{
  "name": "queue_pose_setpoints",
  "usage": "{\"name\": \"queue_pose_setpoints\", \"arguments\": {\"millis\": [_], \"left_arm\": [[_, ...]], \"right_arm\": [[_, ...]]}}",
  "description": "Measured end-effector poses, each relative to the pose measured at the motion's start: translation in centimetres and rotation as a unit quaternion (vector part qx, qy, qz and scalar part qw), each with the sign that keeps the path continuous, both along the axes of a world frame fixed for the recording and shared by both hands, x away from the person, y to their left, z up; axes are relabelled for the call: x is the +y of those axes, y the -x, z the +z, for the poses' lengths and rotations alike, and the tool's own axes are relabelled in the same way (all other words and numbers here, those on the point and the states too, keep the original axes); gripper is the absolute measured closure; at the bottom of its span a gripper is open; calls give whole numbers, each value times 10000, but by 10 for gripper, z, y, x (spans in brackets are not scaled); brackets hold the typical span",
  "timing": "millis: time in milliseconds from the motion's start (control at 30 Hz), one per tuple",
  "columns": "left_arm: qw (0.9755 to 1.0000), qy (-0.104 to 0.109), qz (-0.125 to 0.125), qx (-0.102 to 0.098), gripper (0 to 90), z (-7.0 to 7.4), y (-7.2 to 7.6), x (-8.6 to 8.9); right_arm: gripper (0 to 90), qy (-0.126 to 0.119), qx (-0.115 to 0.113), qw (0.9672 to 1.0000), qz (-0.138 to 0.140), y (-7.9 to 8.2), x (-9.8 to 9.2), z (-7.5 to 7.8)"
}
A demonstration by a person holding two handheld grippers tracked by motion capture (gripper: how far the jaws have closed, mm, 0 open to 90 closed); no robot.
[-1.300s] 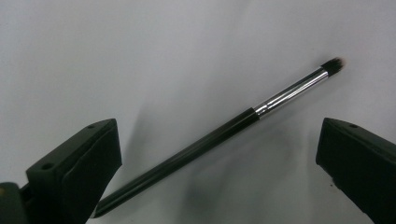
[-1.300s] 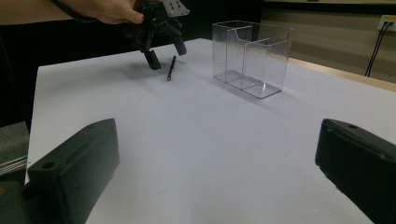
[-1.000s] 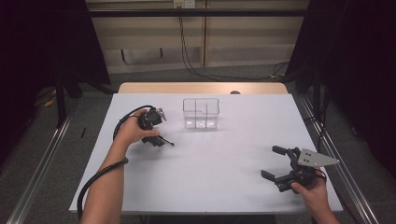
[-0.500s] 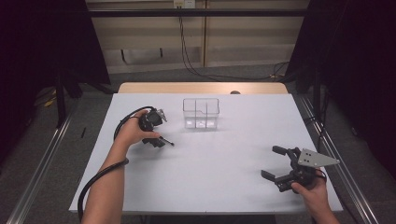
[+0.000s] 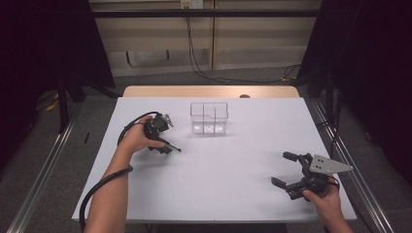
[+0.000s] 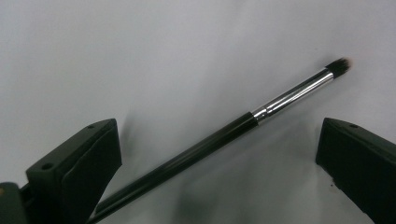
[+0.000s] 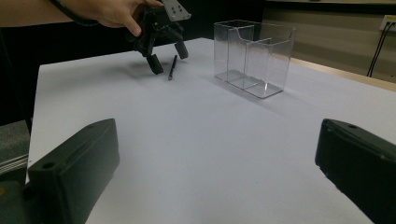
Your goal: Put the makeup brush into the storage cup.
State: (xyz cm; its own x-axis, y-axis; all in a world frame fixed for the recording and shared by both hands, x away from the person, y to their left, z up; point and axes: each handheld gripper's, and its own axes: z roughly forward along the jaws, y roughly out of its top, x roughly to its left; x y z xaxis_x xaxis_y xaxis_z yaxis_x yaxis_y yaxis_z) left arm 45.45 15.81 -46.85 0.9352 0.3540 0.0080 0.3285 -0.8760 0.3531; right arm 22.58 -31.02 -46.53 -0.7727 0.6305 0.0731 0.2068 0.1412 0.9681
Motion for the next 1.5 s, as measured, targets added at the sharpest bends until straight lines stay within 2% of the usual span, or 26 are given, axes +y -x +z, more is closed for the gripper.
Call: {"name": "queue_pose_setpoints", "arguments": {"millis": [100,267,367,433,600,767,900,1033,1133,1267,1433,1500], "left_arm": [[9999,29,135,18,0,-1,0,1],[9997,158,208,36,8,-2,2,5],[9994,276,152,169,94,0,3,7],[9994,292,140,149,128,1,4,7],[9995,267,48,190,196,4,6,7],[9993,302,-52,194,363,7,8,9],[9995,230,-85,214,405,8,9,6],[9994,129,-82,316,475,10,10,4],[9984,138,-2,547,609,13,9,5],[9979,154,47,623,658,13,10,6],[9963,110,120,840,722,14,12,6],[9963,74,51,852,733,15,13,6]], "right_arm": [[0,0,-4,10000,1,0,0,0],[0,-6,-5,10000,0,0,0,0],[0,-3,-6,10000,1,-1,0,0],[0,1,-7,10000,7,-1,0,0],[0,1,-6,10000,8,-1,1,0],[0,-16,-3,10000,-1,0,-1,0],[0,-22,-14,10000,-7,0,-1,0],[0,-20,-10,10000,-14,0,-1,0],[0,-18,-6,10000,-12,0,-1,0],[0,-15,-4,10000,-9,1,-1,0],[0,-10,-8,10000,-7,0,-1,0],[0,-10,-12,10000,-6,0,-1,0]]}}
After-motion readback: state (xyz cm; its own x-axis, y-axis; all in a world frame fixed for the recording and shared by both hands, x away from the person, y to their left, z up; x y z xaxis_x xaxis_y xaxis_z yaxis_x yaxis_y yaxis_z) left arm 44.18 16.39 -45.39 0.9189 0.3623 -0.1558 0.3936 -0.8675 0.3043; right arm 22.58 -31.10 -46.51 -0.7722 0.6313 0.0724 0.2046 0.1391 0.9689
